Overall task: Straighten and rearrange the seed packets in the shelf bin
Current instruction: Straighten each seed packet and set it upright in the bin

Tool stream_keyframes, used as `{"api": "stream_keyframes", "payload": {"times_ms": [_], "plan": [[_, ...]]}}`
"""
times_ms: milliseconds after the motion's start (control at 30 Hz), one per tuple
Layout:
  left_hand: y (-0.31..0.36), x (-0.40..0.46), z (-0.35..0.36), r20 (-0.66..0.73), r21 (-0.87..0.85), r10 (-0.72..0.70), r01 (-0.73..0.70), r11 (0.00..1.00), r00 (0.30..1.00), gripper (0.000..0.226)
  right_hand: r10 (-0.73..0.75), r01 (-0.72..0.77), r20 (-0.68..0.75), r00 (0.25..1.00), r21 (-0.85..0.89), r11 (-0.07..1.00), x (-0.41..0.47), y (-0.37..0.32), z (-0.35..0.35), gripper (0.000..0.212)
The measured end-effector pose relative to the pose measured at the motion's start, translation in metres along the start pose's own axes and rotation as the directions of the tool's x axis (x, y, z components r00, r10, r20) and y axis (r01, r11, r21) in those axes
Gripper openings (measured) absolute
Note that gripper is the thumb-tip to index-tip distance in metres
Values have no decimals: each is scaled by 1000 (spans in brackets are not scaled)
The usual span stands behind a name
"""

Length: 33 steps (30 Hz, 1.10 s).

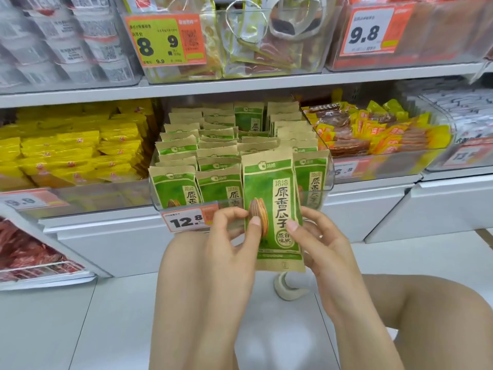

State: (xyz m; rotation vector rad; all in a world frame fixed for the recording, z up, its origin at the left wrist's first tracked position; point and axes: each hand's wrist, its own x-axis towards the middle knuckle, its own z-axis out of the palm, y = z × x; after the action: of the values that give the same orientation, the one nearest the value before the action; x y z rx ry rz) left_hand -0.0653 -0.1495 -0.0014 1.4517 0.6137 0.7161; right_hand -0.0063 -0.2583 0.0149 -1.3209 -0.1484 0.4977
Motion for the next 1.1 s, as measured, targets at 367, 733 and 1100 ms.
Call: {"api": "stream_keyframes", "payload": {"times_ms": [367, 733, 1100], "plan": [[6, -1, -2, 172, -104, -207, 227, 968, 963, 66, -90, 102, 171, 981, -67, 993, -2, 8, 2, 35], [4, -13, 9, 286, 19, -187, 189, 982, 940, 27, -43, 44, -49, 998, 20, 999, 1, 7, 10, 57], [-9, -9, -3, 551, 17, -191, 217, 976, 812, 54, -7, 19, -145, 989, 77, 997, 1, 5, 4, 44]]}}
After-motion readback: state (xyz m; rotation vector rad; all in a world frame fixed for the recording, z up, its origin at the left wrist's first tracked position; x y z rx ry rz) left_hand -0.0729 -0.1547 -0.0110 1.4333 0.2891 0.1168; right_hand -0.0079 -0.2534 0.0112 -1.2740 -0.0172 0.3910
